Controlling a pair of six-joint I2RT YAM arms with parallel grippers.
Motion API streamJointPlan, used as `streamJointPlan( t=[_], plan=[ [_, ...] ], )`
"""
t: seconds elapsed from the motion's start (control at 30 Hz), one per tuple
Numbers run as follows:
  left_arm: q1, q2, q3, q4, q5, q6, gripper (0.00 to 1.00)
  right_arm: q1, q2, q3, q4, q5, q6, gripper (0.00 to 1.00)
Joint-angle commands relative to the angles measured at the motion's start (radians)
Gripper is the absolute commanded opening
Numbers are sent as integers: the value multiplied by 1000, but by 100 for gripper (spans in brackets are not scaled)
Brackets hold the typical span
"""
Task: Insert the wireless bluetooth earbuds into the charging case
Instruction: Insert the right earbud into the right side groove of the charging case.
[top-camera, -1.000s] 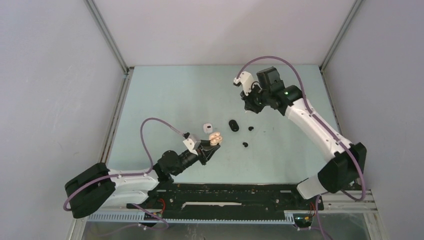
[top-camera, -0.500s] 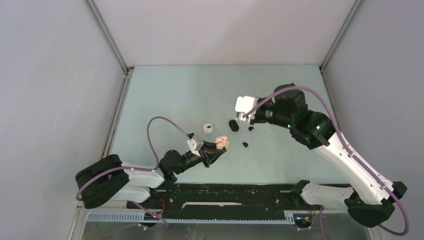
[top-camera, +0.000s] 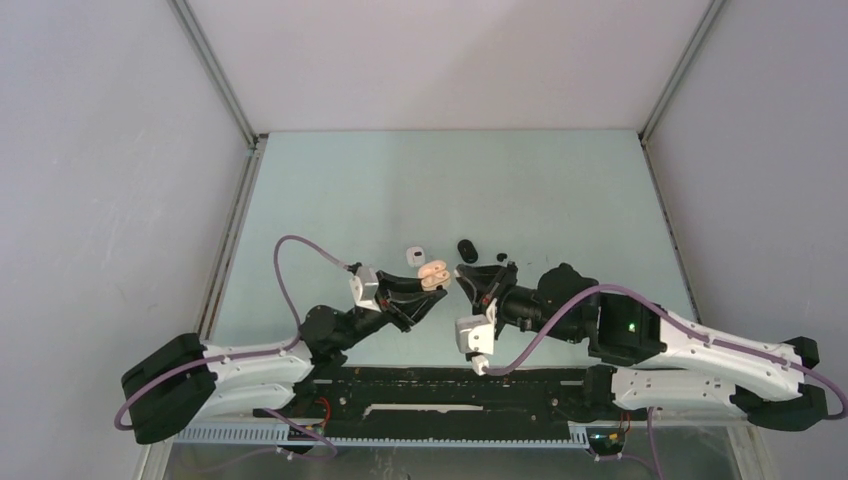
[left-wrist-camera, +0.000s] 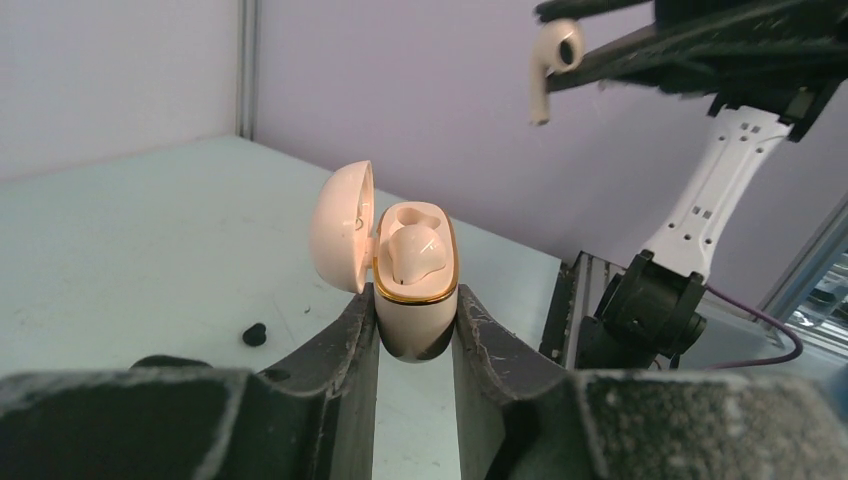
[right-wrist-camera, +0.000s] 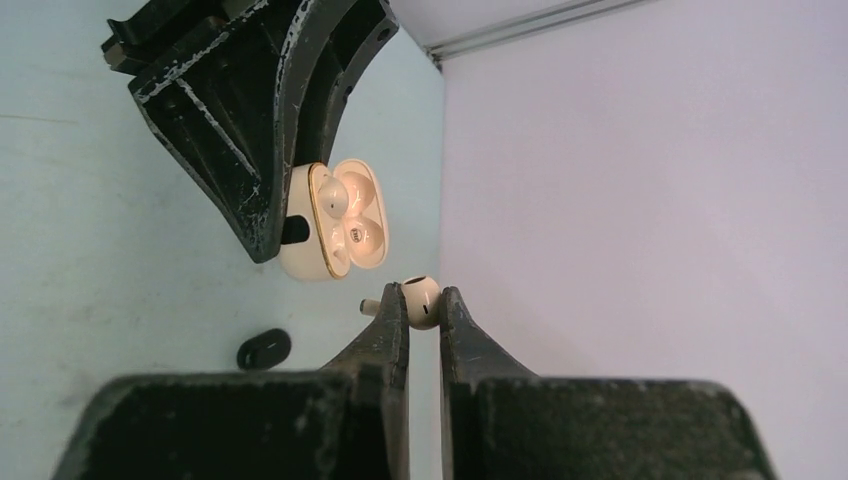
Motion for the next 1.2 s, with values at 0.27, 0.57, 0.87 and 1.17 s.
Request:
streamJointPlan(
  t=[0.27, 0.57, 0.87, 1.17],
  plan=[
    [-57, -75, -10, -5, 23, 139, 0, 24, 57, -123, 363, 15, -48, 0],
    [-62, -85, -14, -3, 7, 153, 0, 12, 64, -123, 337, 20, -30, 0],
    [-62, -95, -24, 9, -23, 145, 0, 8, 65, -123, 300, 19, -38, 0],
    [-62, -108, -26, 1, -34, 153, 0, 8, 65, -123, 270, 26, -49, 0]
  ],
)
